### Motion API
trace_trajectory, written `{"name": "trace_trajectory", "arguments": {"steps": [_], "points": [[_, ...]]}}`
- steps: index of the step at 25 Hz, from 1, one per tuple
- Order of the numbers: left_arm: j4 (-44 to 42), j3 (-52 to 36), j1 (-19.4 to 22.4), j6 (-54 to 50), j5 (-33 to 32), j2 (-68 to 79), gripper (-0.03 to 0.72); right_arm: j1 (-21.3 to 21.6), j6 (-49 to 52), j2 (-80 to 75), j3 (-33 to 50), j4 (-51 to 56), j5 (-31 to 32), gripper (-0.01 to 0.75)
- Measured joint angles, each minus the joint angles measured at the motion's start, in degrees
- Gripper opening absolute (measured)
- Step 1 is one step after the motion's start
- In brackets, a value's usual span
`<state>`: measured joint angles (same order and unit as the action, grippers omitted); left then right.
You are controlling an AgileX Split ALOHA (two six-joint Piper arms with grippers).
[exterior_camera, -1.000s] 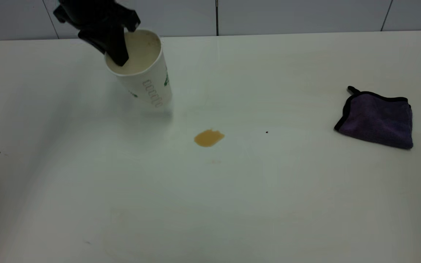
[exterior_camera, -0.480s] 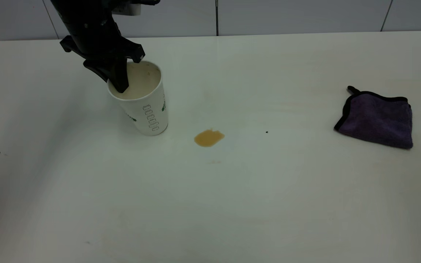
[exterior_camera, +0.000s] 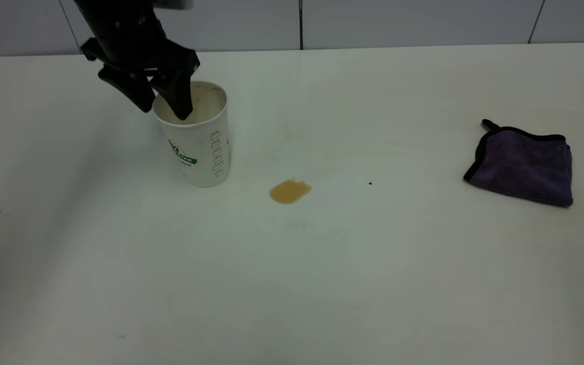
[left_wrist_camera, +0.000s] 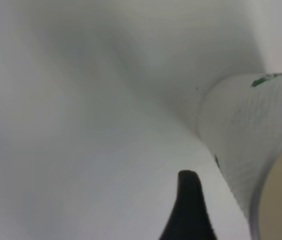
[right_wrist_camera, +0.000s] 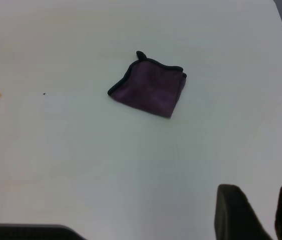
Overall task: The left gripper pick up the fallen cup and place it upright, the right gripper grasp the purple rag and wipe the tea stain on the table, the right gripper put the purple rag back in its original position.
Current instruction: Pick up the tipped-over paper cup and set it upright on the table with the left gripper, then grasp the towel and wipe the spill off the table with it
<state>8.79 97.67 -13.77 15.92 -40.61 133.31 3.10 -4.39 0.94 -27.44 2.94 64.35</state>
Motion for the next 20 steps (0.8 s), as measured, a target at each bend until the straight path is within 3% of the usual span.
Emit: {"name": "trace_trajectory", "arguments": {"steps": [4,12,20], "points": [[0.1,2.4,0.0,0.0,-4.2,-5.6,0.653,0.0,0.0,0.0,0.0,0.0,0.0,0.238],[-2.7,4.6,0.0,-0.2,-12.6,-19.8,0.556,0.0,0.0,0.0,0.0,0.0,0.0,0.238],[-5.8,4.6,0.0,-0.2,-22.9,-33.0,0.543,0.0,0.0,0.0,0.0,0.0,0.0,0.238]]}}
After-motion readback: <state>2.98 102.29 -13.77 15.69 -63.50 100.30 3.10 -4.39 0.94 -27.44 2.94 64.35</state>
